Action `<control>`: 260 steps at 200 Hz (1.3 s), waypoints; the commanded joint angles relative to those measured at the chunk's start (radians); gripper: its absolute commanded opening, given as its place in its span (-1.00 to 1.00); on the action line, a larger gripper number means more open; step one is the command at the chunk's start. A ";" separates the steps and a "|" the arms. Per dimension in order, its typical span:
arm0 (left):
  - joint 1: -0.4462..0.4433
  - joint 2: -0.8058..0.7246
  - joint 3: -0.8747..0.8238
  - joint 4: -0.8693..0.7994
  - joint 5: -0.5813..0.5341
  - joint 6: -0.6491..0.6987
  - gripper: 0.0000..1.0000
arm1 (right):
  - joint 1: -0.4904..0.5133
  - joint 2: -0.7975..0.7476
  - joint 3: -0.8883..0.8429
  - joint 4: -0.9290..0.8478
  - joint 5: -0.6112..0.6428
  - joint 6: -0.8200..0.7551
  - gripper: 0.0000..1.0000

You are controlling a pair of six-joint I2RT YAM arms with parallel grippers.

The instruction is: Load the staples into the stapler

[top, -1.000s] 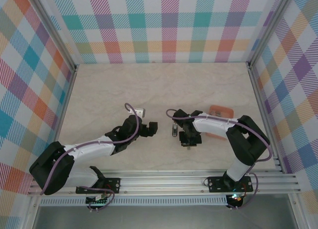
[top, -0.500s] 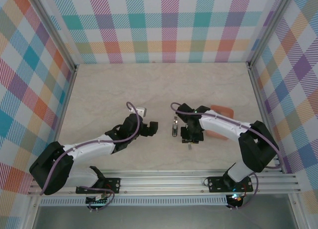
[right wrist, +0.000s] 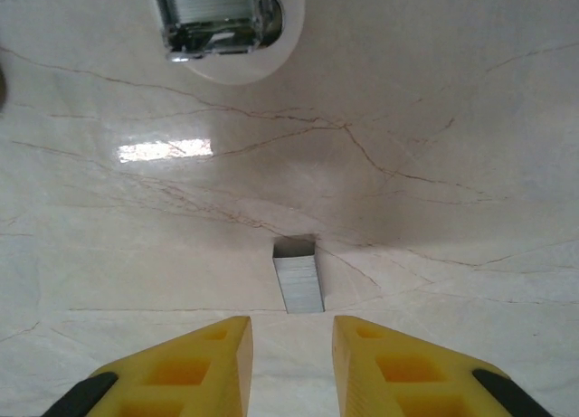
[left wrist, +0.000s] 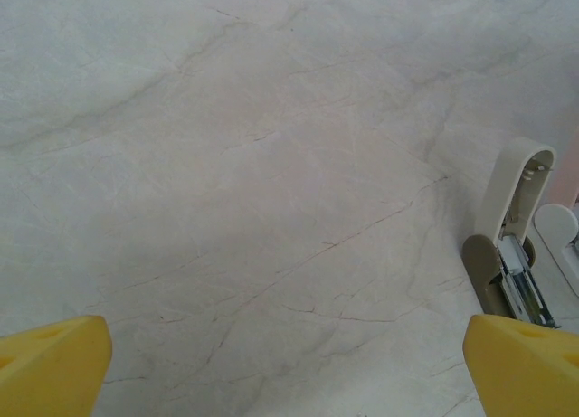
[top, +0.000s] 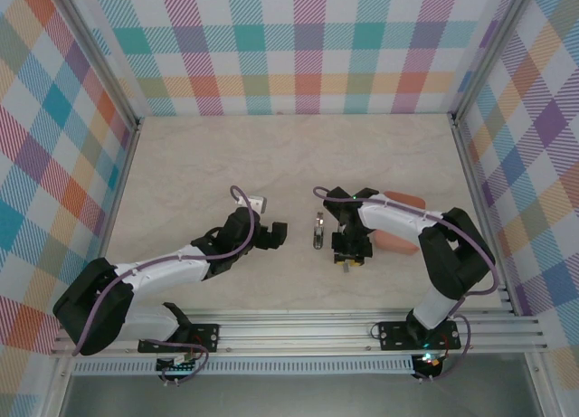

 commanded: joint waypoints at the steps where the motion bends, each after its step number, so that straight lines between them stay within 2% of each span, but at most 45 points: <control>1: -0.014 -0.018 0.009 0.001 0.002 0.000 0.99 | -0.008 0.015 0.010 0.002 -0.022 -0.008 -0.35; 144: -0.014 0.016 0.037 0.004 0.015 -0.006 0.99 | -0.008 -0.019 -0.108 0.152 0.047 0.027 -0.39; 260: -0.014 0.053 0.059 0.012 0.030 0.000 0.99 | 0.005 0.008 -0.109 0.203 0.025 0.032 -0.57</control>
